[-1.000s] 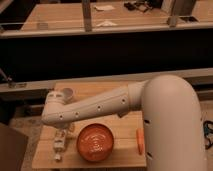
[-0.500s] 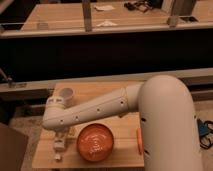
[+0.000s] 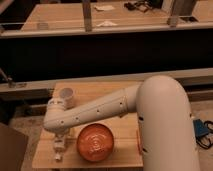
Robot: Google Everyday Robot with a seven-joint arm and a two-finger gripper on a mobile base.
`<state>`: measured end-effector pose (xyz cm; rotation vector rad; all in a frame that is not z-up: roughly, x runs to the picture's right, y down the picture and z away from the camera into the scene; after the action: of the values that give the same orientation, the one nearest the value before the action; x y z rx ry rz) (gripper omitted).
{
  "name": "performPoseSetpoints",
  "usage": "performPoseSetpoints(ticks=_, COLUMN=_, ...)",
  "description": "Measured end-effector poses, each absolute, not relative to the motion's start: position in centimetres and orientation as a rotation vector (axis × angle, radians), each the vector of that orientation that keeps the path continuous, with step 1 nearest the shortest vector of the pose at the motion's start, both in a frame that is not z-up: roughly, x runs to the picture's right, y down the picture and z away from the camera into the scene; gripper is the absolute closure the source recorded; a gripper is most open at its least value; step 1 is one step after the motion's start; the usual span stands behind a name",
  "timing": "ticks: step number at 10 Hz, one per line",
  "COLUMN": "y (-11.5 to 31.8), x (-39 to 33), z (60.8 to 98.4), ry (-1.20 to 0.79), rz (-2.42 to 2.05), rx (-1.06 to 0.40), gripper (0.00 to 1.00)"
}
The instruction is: Place the bottle in the ceramic bowl
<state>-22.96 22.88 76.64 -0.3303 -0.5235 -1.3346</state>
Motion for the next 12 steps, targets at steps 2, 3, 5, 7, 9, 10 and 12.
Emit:
performPoseSetpoints(ticks=2, y=23.0, x=-22.7, z=76.9, ry=-0.533, rz=-1.352, rx=-0.333, gripper=0.27)
performPoseSetpoints(ticks=3, y=23.2, x=-22.7, z=77.0, ry=-0.540, rz=-1.364, rx=-0.334, gripper=0.27)
performPoseSetpoints(ticks=5, y=23.4, x=-22.7, z=77.2, ry=-0.551, rz=-1.386, rx=-0.335, gripper=0.27)
performPoseSetpoints(ticks=7, y=23.5, x=-22.7, z=77.5, ry=-0.562, rz=-1.410, rx=-0.340, gripper=0.27)
performPoseSetpoints(ticks=9, y=23.6, x=-22.7, z=77.6, ry=-0.570, rz=-1.424, rx=-0.344, gripper=0.27)
performPoseSetpoints(ticks=10, y=23.6, x=-22.8, z=77.7, ry=-0.573, rz=-1.433, rx=-0.347, gripper=0.27)
performPoseSetpoints(ticks=12, y=23.8, x=-22.8, z=77.9, ry=-0.580, rz=-1.448, rx=-0.355, gripper=0.32)
